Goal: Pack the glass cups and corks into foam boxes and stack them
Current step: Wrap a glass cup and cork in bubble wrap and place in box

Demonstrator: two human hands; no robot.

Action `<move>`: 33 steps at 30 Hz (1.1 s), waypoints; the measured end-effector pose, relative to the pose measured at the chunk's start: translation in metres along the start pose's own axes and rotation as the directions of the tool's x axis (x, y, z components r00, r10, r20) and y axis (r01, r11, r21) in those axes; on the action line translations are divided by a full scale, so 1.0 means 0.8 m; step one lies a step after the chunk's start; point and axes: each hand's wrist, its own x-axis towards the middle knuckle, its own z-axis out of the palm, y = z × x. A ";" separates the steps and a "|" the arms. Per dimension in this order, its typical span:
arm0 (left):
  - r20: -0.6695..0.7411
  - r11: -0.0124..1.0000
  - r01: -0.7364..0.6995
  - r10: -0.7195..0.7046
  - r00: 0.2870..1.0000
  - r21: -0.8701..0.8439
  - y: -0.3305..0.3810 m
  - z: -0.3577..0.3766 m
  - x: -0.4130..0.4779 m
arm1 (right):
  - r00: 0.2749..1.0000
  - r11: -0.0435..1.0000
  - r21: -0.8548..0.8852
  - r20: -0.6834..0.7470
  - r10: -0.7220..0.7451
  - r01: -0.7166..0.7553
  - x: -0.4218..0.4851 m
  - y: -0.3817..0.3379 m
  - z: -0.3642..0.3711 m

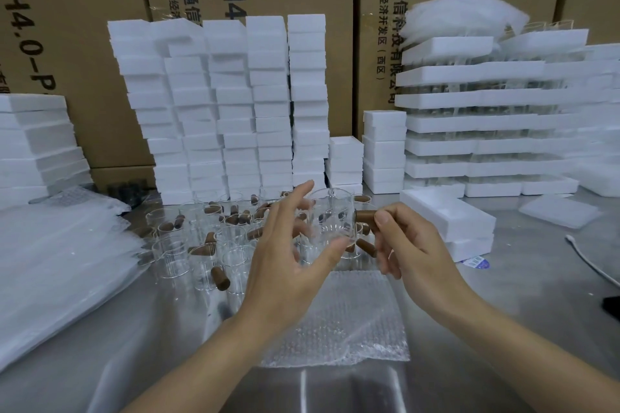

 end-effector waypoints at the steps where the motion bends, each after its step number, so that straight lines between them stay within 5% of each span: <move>1: 0.017 1.000 -0.017 0.016 1.000 0.015 0.001 -0.001 0.001 | 1.000 1.000 0.003 -0.012 -0.013 0.013 -0.001 -0.001 0.000; 8: 0.063 1.000 0.000 -0.001 0.998 0.020 0.002 -0.007 0.003 | 0.994 0.992 -0.059 -0.008 -0.109 0.108 -0.002 -0.003 -0.003; 18: 0.116 0.989 0.011 0.006 0.993 -0.147 0.001 -0.003 0.001 | 0.964 0.960 -0.191 0.207 -0.167 0.207 -0.003 0.001 -0.013; 25: 0.206 0.980 0.059 -0.019 0.978 -0.190 -0.001 -0.004 0.004 | 0.948 0.905 -0.287 0.151 -0.280 0.314 0.001 -0.001 -0.013; 33: 0.042 0.996 -0.070 0.067 0.997 0.052 -0.008 -0.006 0.004 | 0.879 0.656 -0.601 0.191 -0.436 0.456 0.006 0.000 -0.026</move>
